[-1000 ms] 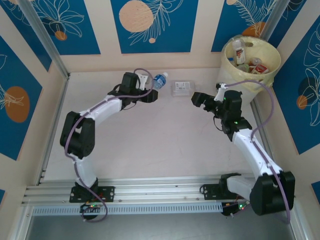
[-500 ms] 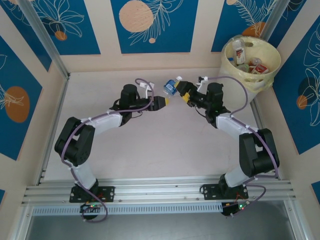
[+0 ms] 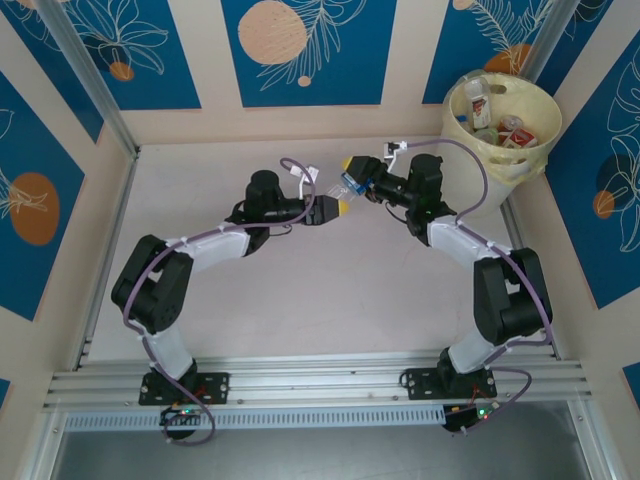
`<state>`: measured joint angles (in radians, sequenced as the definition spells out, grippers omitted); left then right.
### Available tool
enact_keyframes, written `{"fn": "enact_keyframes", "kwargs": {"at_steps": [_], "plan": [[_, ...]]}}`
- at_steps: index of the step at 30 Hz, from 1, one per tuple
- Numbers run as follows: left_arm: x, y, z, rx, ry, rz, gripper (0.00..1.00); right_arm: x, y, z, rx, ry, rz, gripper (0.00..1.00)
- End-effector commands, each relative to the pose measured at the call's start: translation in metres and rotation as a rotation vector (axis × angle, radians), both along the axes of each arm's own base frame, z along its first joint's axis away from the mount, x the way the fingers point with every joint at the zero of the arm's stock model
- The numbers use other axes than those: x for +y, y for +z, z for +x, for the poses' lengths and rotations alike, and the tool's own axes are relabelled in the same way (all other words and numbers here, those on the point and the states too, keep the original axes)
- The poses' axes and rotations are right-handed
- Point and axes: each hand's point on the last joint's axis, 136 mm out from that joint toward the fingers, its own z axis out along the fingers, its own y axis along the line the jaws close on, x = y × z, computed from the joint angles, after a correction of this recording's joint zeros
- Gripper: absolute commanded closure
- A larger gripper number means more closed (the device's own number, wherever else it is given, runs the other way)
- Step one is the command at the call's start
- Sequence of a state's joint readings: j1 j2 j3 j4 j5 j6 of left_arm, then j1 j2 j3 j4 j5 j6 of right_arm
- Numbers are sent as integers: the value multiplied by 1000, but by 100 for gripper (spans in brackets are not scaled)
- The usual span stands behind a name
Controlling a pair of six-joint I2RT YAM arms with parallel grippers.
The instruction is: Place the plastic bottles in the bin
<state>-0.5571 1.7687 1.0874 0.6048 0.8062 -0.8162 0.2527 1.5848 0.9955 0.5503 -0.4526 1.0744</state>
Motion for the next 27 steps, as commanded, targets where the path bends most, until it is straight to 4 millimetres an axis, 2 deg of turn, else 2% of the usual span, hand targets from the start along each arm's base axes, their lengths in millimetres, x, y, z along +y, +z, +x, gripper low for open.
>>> {"fn": "enact_keyframes", "kwargs": {"at_steps": [1, 3, 5, 8, 9, 11, 15, 18, 22, 25, 27], "plan": [[-3, 10, 1, -31, -1, -1, 20, -10, 18, -6, -49, -6, -43, 34], [-1, 6, 3, -27, 18, 24, 7, -26, 29, -6, -76, -64, -85, 37], [2, 3, 4, -36, 36, 43, 1, -50, 44, -6, -113, -150, -142, 37], [6, -1, 4, -40, 57, 69, 0, -99, 71, -6, -187, -339, -239, 38], [8, -3, 4, -41, 63, 76, 0, -123, 82, -6, -212, -431, -270, 37], [10, -6, 4, -40, 72, 84, 0, -158, 93, -6, -226, -561, -286, 37], [12, -11, 3, -37, 75, 93, 0, -235, 114, 1, -218, -788, -162, 36], [13, -13, 3, -35, 76, 97, 0, -281, 133, 4, -266, -933, 8, 36], [13, -15, 3, -34, 82, 102, 0, -318, 157, 4, -339, -1085, 152, 36], [15, -17, 3, -32, 89, 106, 0, -330, 172, 9, -374, -1127, 188, 36], [15, -18, 3, -31, 94, 110, 0, -337, 170, 17, -352, -1159, 188, 34]]}}
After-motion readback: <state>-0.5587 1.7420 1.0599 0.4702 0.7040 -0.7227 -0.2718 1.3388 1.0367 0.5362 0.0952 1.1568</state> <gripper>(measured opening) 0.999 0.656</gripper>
